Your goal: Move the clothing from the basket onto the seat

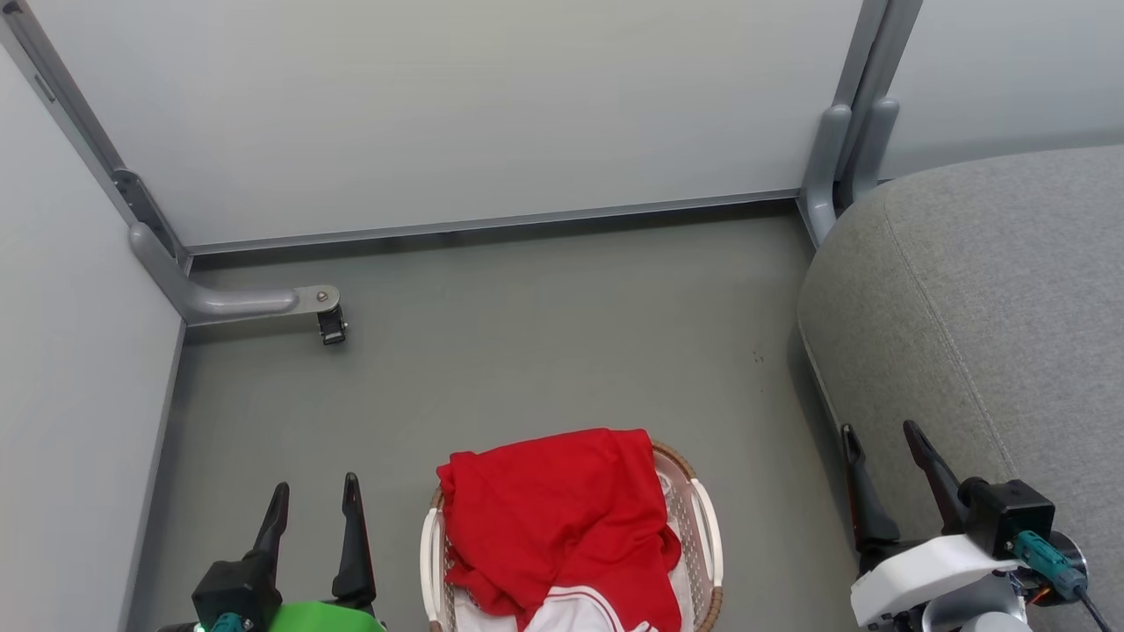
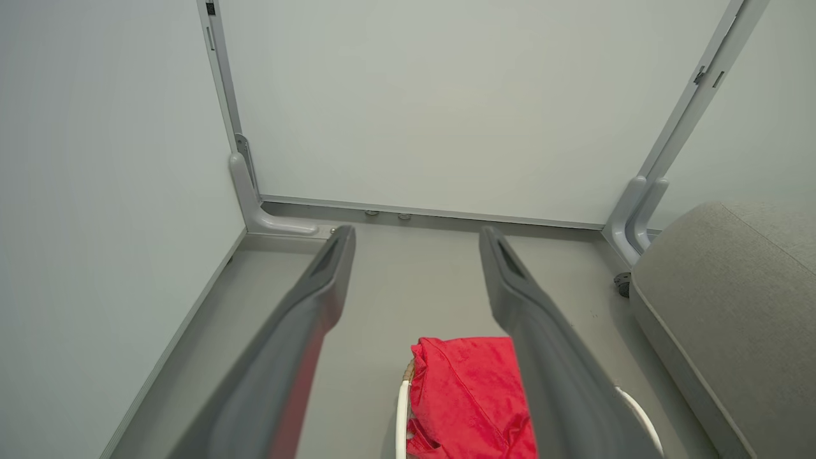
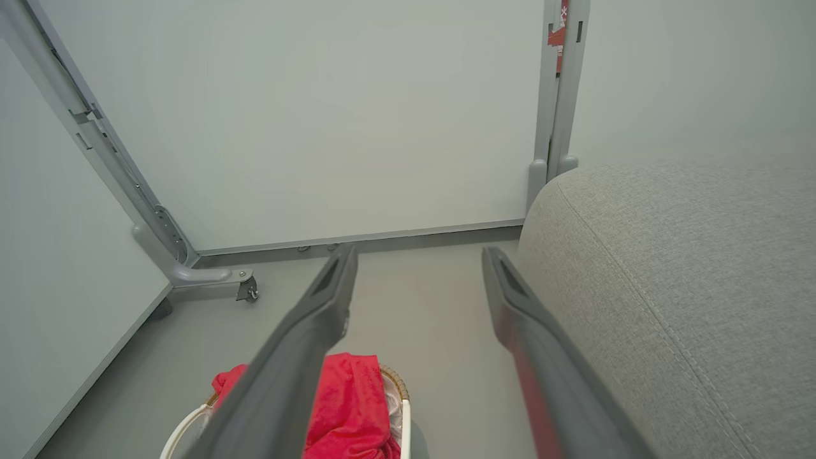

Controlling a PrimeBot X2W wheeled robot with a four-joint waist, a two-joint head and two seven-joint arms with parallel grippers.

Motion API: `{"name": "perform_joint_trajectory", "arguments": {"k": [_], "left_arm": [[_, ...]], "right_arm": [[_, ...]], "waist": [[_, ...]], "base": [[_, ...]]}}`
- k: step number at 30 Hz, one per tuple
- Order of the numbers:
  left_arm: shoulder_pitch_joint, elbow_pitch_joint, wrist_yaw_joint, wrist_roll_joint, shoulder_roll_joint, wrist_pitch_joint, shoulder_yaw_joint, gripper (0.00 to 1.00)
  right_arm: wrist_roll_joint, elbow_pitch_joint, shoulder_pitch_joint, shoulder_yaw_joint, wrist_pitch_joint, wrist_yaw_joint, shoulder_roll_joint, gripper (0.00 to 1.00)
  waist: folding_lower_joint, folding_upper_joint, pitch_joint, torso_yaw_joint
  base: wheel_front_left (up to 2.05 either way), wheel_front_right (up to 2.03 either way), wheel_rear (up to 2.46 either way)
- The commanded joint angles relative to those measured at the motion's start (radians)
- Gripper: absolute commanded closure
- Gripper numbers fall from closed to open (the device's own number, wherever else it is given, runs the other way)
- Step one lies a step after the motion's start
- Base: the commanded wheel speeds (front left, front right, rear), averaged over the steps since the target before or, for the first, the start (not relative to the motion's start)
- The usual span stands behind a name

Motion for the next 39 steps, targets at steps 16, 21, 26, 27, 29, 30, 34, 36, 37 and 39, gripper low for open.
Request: {"name": "perform_joint_trajectory", "arguments": {"k": [16, 21, 26, 27, 29, 30, 34, 36, 37, 39], "left_arm": [[0.019, 0.022, 0.007, 0.068, 0.008, -0.027, -0.011, 0.00], [0.016, 0.030, 0.005, 0.064, 0.008, -0.027, -0.012, 0.00], [0.014, 0.034, 0.003, 0.064, 0.008, -0.027, -0.013, 0.00], [0.013, 0.035, 0.003, 0.064, 0.008, -0.027, -0.013, 0.00], [0.011, 0.037, 0.002, 0.065, 0.008, -0.027, -0.013, 0.00], [0.010, 0.037, 0.002, 0.065, 0.008, -0.027, -0.014, 0.00], [0.002, 0.038, 0.002, 0.065, 0.008, -0.027, -0.016, 0.00], [-0.006, 0.035, 0.002, 0.063, 0.008, -0.027, -0.017, 0.00], [-0.014, 0.034, 0.001, 0.062, 0.008, -0.027, -0.019, 0.00], [-0.029, 0.032, -0.001, 0.053, 0.008, -0.027, -0.022, 0.00]], "right_arm": [[-0.087, 0.009, 0.019, 0.016, -0.028, 0.000, -0.007, 0.00], [-0.086, 0.010, 0.018, 0.018, -0.028, 0.000, -0.007, 0.00], [-0.085, 0.010, 0.016, 0.018, -0.028, 0.000, -0.007, 0.00], [-0.084, 0.009, 0.015, 0.019, -0.028, 0.000, -0.007, 0.00], [-0.083, 0.008, 0.013, 0.019, -0.028, 0.000, -0.007, 0.00], [-0.083, 0.008, 0.013, 0.019, -0.028, 0.000, -0.007, 0.00], [-0.083, 0.003, 0.007, 0.014, -0.028, 0.000, -0.007, 0.00], [-0.083, -0.002, 0.001, 0.011, -0.028, 0.000, -0.007, 0.00], [-0.084, -0.005, -0.004, 0.008, -0.028, 0.000, -0.007, 0.00], [-0.086, -0.012, -0.012, 0.005, -0.028, 0.000, -0.007, 0.00]], "waist": [[0.0000, 0.0000, 0.006, 0.003], [0.0000, 0.0000, 0.007, 0.002], [0.0000, 0.0000, 0.010, 0.002], [0.0000, 0.0000, 0.011, 0.002], [0.0000, 0.0000, 0.013, 0.002], [0.0000, 0.0000, 0.015, 0.002], [0.0000, 0.0000, 0.024, 0.002], [0.0000, 0.0000, 0.034, 0.002], [0.0000, 0.0000, 0.043, 0.002], [0.0000, 0.0000, 0.060, 0.002]], "base": [[0.00, 0.00, 0.00], [0.00, 0.00, 0.00], [0.00, 0.00, 0.00], [0.00, 0.00, 0.00], [0.00, 0.00, 0.00], [0.00, 0.00, 0.00], [0.00, 0.00, 0.00], [0.00, 0.00, 0.00], [0.00, 0.00, 0.00], [0.00, 0.00, 0.00]]}}
